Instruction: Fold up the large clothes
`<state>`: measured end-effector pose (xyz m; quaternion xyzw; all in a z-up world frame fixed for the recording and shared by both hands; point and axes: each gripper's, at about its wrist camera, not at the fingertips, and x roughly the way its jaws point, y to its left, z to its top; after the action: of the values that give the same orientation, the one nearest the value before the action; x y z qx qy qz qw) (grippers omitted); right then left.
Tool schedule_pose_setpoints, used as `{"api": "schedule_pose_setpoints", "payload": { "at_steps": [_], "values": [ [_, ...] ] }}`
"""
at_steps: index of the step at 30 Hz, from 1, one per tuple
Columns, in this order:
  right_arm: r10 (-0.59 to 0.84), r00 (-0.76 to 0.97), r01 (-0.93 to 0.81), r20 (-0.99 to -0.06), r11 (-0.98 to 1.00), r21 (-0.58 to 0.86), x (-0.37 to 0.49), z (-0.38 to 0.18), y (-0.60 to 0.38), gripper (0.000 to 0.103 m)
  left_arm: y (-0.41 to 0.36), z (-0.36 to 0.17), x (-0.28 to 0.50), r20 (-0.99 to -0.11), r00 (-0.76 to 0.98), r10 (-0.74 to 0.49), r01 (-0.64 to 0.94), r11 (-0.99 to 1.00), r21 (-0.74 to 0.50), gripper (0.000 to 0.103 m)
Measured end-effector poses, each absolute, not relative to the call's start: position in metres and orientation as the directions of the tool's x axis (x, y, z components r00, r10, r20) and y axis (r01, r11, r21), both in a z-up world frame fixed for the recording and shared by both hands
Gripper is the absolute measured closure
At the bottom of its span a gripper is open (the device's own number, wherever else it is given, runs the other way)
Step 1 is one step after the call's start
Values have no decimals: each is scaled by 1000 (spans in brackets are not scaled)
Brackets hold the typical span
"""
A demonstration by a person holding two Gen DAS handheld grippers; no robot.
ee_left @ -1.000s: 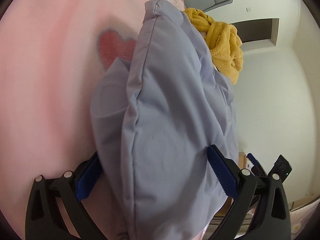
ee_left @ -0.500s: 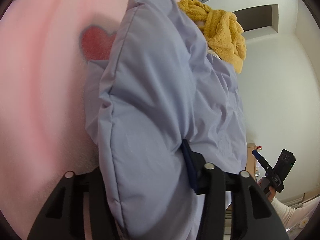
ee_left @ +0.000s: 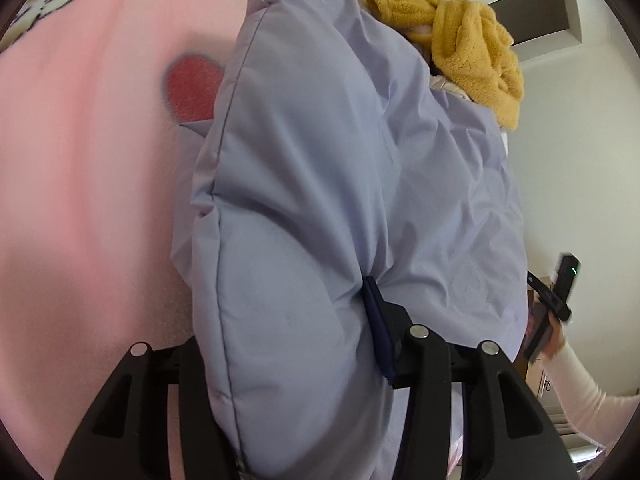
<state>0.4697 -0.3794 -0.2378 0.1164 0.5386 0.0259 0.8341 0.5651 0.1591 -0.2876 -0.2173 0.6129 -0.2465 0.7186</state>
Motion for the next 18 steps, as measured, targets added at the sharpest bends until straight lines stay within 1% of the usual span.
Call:
{"api": "schedule_pose_setpoints", "payload": {
  "at_steps": [2,4,7,9,11,14,15,16,17,18],
  "values": [
    [347,358,65,-867,917,394,492,-263,-395,10,159,-287,565,-777,127,-616,80,787,-611,52],
    [457,321,71,-830,862,502,505,-280,-406,10,154,-287,567,-783,132,-608,75,794,-604,50],
    [571,273,56,-774,793,606,513,-297,-414,10,155,-290,564,-784,143,-604,67,796,-602,45],
    [611,260,55,-748,764,643,515,-304,-416,10,162,-293,557,-782,143,-606,60,794,-605,42],
    [656,239,54,-716,727,684,519,-309,-417,10,167,-297,555,-778,138,-613,40,788,-614,36],
    [763,193,23,-617,625,780,523,-311,-412,11,171,-298,553,-774,145,-617,28,784,-620,30],
    [756,180,14,-629,637,771,525,-311,-409,11,170,-297,553,-773,147,-618,32,784,-620,29],
    [736,164,1,-657,666,746,529,-312,-404,11,171,-298,552,-767,147,-625,29,778,-628,25],
    [734,152,3,-662,670,743,532,-315,-401,8,173,-300,552,-761,146,-632,25,771,-636,22],
    [739,140,15,-659,664,748,535,-318,-399,7,173,-302,552,-752,142,-644,14,761,-649,19]
  ]
}}
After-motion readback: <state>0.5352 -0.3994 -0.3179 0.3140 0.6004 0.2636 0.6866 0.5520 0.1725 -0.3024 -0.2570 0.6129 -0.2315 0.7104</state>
